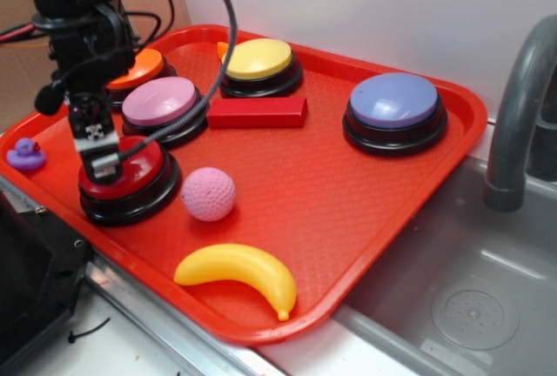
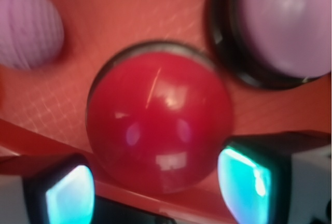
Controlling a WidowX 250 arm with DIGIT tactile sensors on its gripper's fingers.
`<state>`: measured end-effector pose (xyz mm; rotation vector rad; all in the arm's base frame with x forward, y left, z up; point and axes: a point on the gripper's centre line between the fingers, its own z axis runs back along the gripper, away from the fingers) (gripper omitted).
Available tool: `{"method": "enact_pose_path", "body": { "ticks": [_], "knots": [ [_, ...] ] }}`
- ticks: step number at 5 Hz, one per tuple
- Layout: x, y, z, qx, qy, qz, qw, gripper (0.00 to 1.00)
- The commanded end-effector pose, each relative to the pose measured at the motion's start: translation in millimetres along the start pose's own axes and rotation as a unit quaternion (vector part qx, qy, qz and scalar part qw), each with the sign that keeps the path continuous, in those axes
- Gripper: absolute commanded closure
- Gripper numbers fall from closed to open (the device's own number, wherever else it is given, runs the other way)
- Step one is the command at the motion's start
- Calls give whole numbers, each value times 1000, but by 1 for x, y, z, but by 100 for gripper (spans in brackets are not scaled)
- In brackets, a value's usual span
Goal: Push the red button.
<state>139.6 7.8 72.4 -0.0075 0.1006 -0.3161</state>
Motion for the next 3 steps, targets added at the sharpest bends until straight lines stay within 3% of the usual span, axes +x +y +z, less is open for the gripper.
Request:
{"method": "enact_pose_path", "body": {
  "ticks": [1, 3],
  "knots": [
    [12, 4, 27, 18, -33, 16, 999, 0],
    [12, 3, 45, 39, -11, 33, 999, 0]
  ]
}}
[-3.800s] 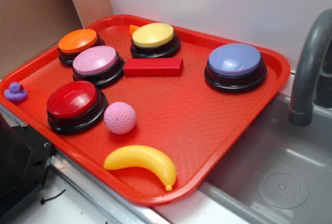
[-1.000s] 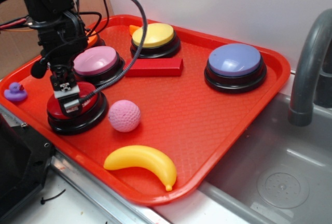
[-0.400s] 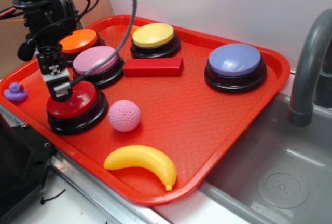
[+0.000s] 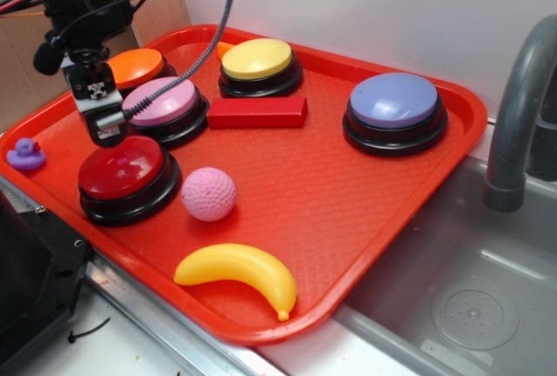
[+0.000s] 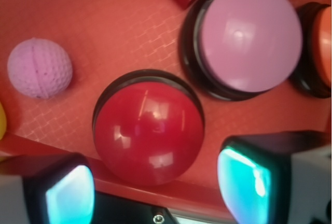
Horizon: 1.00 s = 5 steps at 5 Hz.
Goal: Push the red button.
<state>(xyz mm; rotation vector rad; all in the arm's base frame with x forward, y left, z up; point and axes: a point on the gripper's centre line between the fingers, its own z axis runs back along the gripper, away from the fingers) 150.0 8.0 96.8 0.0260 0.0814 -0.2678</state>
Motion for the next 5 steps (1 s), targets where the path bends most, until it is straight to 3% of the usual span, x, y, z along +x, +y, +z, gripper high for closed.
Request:
{"method": "enact_pose_path", "body": {
  "ticks": [1, 3, 5],
  "knots": [
    [4, 0, 27, 21, -4, 10, 1000, 0],
    [3, 3, 43, 31, -13, 18, 999, 0],
    [8, -2, 56, 46, -3, 18, 999, 0]
  ]
}}
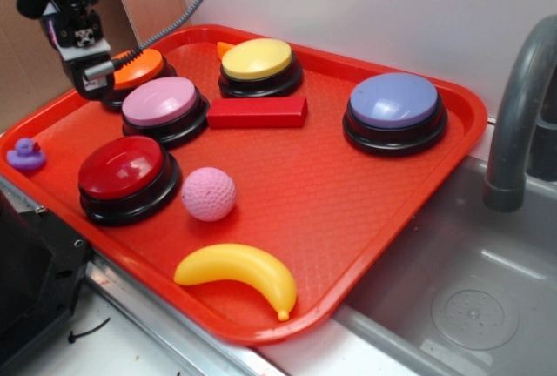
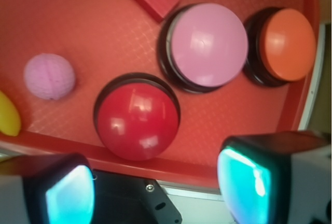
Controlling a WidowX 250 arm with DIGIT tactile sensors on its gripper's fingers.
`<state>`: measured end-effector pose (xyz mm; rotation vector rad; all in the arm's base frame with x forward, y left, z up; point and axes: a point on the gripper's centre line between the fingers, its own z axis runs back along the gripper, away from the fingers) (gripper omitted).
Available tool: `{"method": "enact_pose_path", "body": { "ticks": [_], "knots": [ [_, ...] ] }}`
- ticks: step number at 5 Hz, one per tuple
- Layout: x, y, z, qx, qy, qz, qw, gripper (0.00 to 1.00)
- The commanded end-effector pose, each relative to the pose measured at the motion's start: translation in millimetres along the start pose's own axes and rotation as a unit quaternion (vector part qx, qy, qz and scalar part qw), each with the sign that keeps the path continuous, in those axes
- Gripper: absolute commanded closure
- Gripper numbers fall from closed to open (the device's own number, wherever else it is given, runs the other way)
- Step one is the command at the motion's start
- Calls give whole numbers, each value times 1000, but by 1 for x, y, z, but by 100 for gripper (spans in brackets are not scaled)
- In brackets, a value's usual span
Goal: Push the red button.
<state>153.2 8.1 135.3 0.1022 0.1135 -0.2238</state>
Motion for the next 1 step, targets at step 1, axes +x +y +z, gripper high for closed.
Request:
{"method": "enact_pose_path", "body": {
  "ticks": [1],
  "knots": [
    [4, -4, 23, 3, -38, 4, 999, 0]
  ]
}}
